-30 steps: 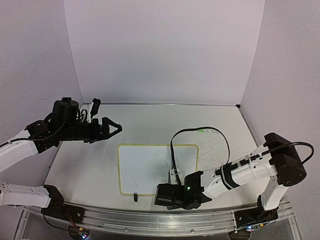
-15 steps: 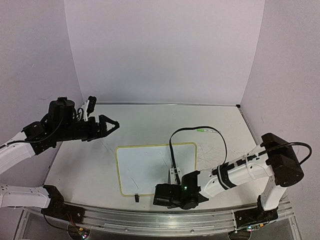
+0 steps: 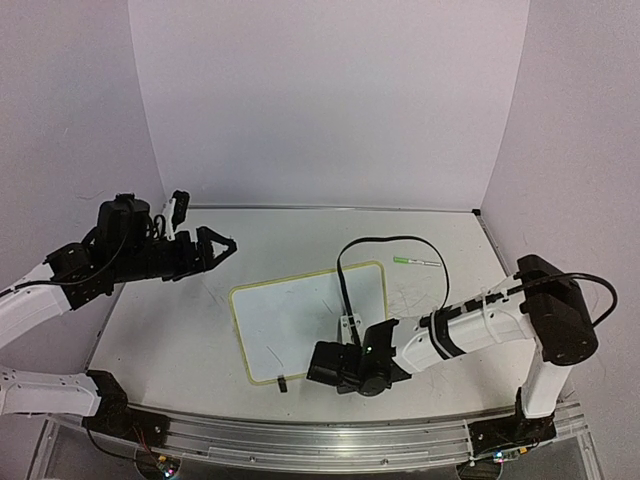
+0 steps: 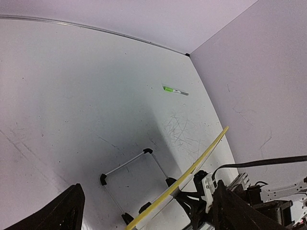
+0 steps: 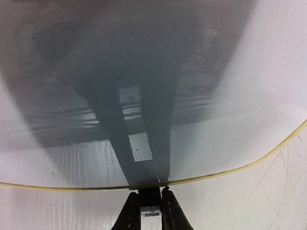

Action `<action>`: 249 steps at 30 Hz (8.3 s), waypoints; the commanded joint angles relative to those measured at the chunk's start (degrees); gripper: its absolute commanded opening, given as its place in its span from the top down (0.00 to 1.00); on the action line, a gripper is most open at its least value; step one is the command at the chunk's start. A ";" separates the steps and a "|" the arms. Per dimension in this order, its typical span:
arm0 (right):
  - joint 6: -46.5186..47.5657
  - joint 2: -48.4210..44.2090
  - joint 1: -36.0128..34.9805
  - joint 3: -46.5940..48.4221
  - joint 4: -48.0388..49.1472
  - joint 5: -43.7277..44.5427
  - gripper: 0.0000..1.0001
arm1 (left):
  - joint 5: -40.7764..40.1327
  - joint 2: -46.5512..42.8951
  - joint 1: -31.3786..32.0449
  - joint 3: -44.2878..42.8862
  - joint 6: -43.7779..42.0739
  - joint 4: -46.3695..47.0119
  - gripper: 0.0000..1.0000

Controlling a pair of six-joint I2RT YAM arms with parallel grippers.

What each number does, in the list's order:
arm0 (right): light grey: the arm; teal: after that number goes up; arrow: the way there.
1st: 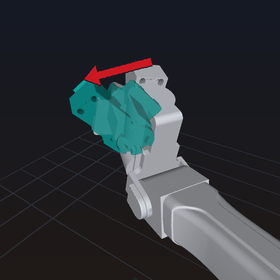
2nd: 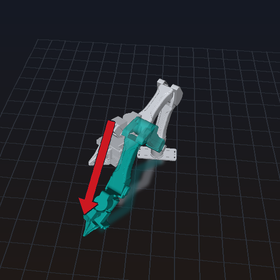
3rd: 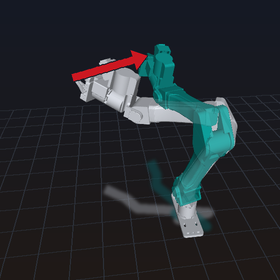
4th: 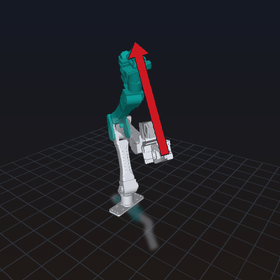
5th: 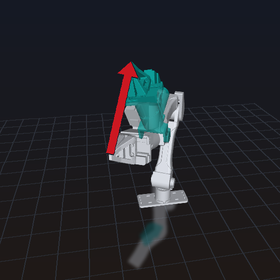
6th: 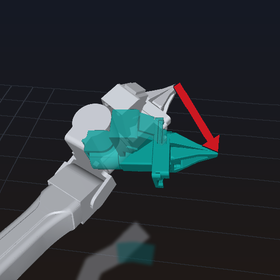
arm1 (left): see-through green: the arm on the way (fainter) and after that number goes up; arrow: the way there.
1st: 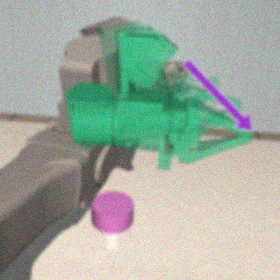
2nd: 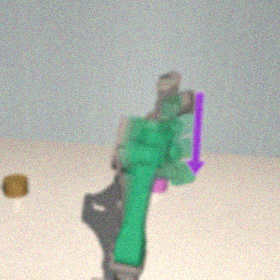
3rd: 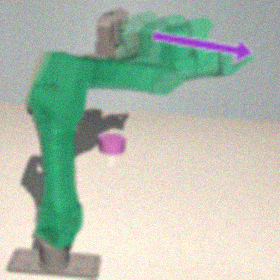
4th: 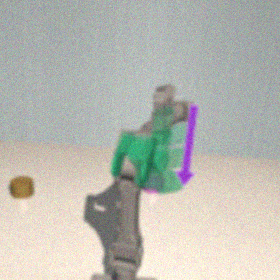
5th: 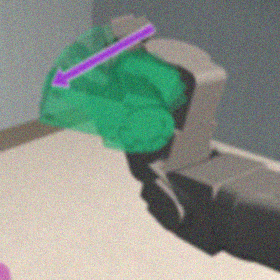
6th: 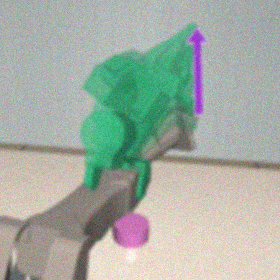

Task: Write a sentence on the whiteboard
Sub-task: Move the whiteboard to the center of the board, then pick up the whiteboard marker from the center of the board.

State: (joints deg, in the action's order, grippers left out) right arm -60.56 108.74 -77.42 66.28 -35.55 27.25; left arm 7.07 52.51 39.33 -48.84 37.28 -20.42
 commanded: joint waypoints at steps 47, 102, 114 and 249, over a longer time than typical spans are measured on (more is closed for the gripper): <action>22.70 13.19 24.32 15.79 17.86 -1.46 0.67 | -8.89 6.03 0.13 -5.38 -7.52 1.29 0.01; 24.81 11.87 24.45 10.69 28.78 -5.57 0.79 | -4.74 12.71 0.04 -5.12 -4.30 7.12 0.00; 30.53 7.34 24.60 4.72 30.03 -5.33 1.00 | -6.49 10.98 0.04 -5.00 -3.58 6.74 0.01; -28.31 31.36 64.30 54.53 -19.76 -10.76 1.00 | -24.24 9.46 0.02 -18.99 -18.15 -1.88 0.01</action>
State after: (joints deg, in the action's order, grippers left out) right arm -85.48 141.96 -15.36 120.33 -56.39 17.53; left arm -16.73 62.01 39.33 -64.49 19.32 -21.20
